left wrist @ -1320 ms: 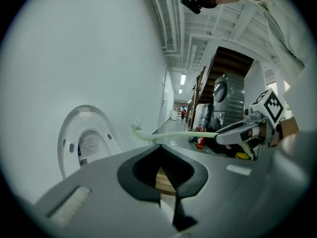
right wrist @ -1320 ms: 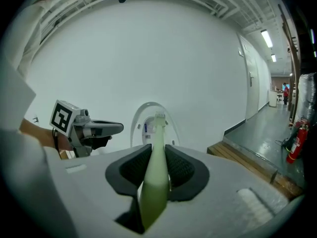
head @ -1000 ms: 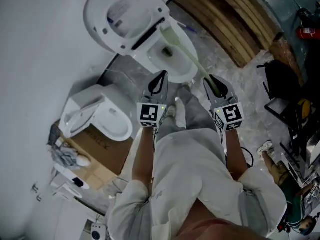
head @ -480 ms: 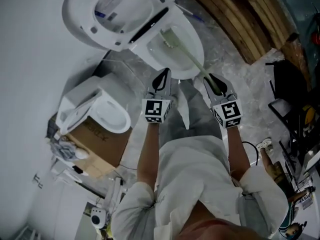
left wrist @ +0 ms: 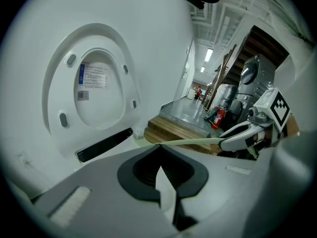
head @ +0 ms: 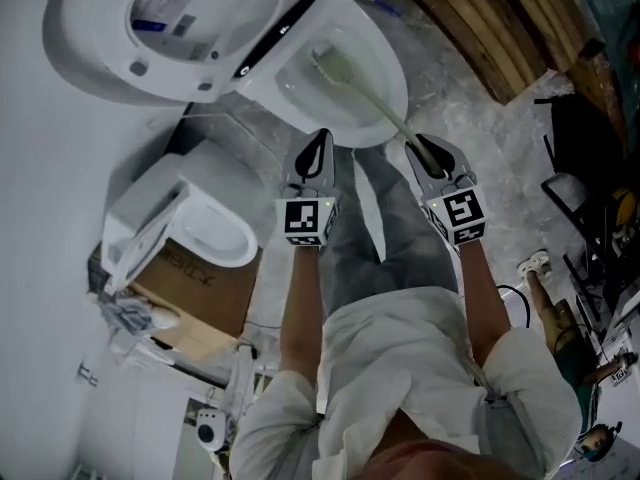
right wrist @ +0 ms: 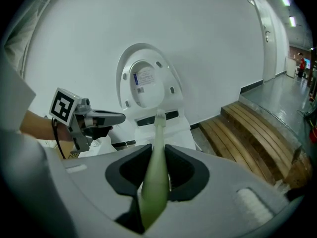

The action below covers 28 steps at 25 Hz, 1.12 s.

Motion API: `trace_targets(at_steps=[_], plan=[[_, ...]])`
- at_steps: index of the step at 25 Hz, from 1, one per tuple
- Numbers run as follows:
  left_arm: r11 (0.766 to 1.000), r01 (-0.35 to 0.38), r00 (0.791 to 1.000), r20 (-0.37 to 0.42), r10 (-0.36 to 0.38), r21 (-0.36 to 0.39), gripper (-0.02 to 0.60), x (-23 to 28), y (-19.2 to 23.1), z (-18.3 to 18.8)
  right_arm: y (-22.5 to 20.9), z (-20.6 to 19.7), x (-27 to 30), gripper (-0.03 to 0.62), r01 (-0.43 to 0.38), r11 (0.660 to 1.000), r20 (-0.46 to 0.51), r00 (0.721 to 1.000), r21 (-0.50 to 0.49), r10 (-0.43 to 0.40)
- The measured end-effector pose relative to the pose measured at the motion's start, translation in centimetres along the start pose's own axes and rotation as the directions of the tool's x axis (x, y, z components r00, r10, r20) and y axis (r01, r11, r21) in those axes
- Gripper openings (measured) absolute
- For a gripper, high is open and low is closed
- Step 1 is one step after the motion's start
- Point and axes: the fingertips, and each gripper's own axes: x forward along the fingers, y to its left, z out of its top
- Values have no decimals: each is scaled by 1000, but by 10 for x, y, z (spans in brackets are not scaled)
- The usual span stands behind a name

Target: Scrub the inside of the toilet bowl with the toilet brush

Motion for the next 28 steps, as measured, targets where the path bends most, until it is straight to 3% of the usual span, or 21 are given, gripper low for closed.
trace_targets(at_steps=[11, 20, 28], plan=[[998, 64, 995, -72, -66, -24, 18, 18, 20, -62, 17, -53, 64, 89, 9, 1000, -110, 994, 22, -6], [996, 66, 994, -86, -71, -56, 18, 32, 38, -91, 30, -90, 112, 88, 7, 997, -178, 984, 72, 6], [994, 76, 991, -109, -84, -78, 18, 37, 41, -115, 36, -126, 146, 89, -27, 999, -287, 957, 44, 38]])
